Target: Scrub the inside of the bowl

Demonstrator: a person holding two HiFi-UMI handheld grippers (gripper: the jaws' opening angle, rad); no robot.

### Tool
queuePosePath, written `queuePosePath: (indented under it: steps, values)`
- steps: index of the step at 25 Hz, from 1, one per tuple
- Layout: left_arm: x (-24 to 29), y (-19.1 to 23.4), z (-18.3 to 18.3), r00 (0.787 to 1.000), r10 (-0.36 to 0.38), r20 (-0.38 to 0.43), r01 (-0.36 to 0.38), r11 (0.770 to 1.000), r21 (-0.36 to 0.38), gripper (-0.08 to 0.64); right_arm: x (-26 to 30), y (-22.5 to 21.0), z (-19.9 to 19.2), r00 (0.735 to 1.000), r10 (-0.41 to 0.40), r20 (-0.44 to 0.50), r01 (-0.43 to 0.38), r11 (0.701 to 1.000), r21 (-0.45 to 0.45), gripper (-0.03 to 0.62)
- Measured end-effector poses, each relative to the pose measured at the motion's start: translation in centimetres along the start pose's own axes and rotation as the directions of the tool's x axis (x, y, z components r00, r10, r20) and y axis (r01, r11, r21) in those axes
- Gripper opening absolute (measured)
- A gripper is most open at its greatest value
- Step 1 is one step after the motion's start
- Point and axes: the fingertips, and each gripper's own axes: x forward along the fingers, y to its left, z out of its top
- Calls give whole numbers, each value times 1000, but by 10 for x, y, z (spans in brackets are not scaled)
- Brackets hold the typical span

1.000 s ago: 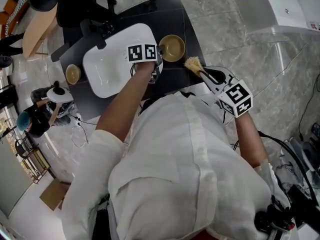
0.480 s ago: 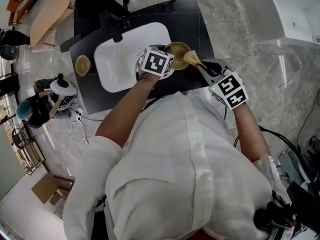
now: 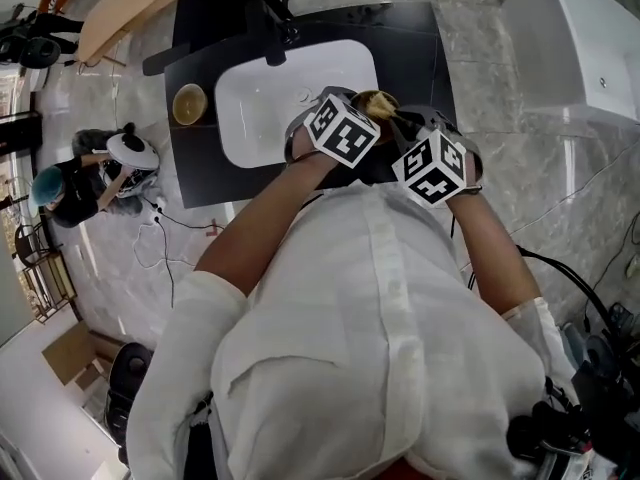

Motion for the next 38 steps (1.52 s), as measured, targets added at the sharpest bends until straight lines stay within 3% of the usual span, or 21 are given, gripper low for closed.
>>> queuePosePath:
  steps: [6, 10, 16, 21, 26, 28, 33, 38]
  values:
    - [-10, 2, -4, 999, 23, 29, -24, 999, 30, 19, 19, 14, -2, 994, -37, -102, 31, 998, -54, 27]
    - [-16, 6, 2, 997, 46, 69, -50, 997, 54, 23, 25, 24, -2, 992, -16, -124, 15, 1000, -6, 26]
    - [-22, 11, 6, 992, 52, 114, -56, 998, 28, 25, 29, 42, 4, 992, 94, -85, -83, 989, 119, 26]
    - [-27, 13, 7, 989, 44, 138, -44, 999, -5, 25, 29, 53, 19, 983, 182, 14, -179, 944, 277, 27]
    - [-29, 13, -2, 990, 12, 142, -1, 997, -76, 12, 24, 34, 31, 980, 149, 130, -193, 860, 472, 26]
    - [-31, 13, -4, 990, 11, 142, 2, 996, -88, 11, 22, 28, 33, 981, 127, 144, -183, 847, 500, 27]
    - [-31, 10, -7, 991, 26, 133, -20, 999, -50, 11, 18, 18, 27, 995, 48, 86, -84, 876, 474, 26]
    - [-29, 10, -8, 990, 70, 120, -75, 997, 33, 11, 14, 9, 21, 998, 26, 57, -51, 878, 475, 27]
